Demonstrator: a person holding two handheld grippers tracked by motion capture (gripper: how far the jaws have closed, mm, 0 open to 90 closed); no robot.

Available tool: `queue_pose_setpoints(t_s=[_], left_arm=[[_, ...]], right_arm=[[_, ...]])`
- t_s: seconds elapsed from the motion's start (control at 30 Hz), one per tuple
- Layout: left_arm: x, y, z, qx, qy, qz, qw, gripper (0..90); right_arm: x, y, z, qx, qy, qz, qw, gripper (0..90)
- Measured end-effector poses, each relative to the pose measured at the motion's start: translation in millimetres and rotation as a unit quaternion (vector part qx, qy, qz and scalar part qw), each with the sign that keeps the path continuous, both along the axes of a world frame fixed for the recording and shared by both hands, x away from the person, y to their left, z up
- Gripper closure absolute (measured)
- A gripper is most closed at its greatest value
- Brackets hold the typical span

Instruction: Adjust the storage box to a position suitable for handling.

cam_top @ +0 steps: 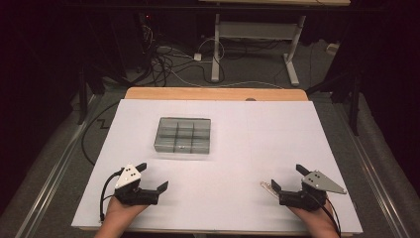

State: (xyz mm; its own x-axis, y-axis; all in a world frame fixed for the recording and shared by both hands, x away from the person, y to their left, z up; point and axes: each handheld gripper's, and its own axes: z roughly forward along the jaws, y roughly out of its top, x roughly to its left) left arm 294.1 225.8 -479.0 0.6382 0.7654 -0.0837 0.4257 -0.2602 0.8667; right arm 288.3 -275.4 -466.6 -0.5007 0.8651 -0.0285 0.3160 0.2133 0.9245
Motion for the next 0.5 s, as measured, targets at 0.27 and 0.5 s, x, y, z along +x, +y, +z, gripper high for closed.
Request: queue_pose_setpoints(t_s=[0.27,0.5], left_arm=[[0.0,-0.3,1.4,0.005,0.000,-0.002,1.0000,0.0],[0.5,-0.5,2.0,0.011,0.004,0.000,0.9999,0.0]], right_arm=[[0.6,-0.4,-0.8,-0.001,0.005,-0.001,1.0000,0.0],[1.8,-1.7,-2.4,-0.002,0.011,-0.001,0.9999,0.0]])
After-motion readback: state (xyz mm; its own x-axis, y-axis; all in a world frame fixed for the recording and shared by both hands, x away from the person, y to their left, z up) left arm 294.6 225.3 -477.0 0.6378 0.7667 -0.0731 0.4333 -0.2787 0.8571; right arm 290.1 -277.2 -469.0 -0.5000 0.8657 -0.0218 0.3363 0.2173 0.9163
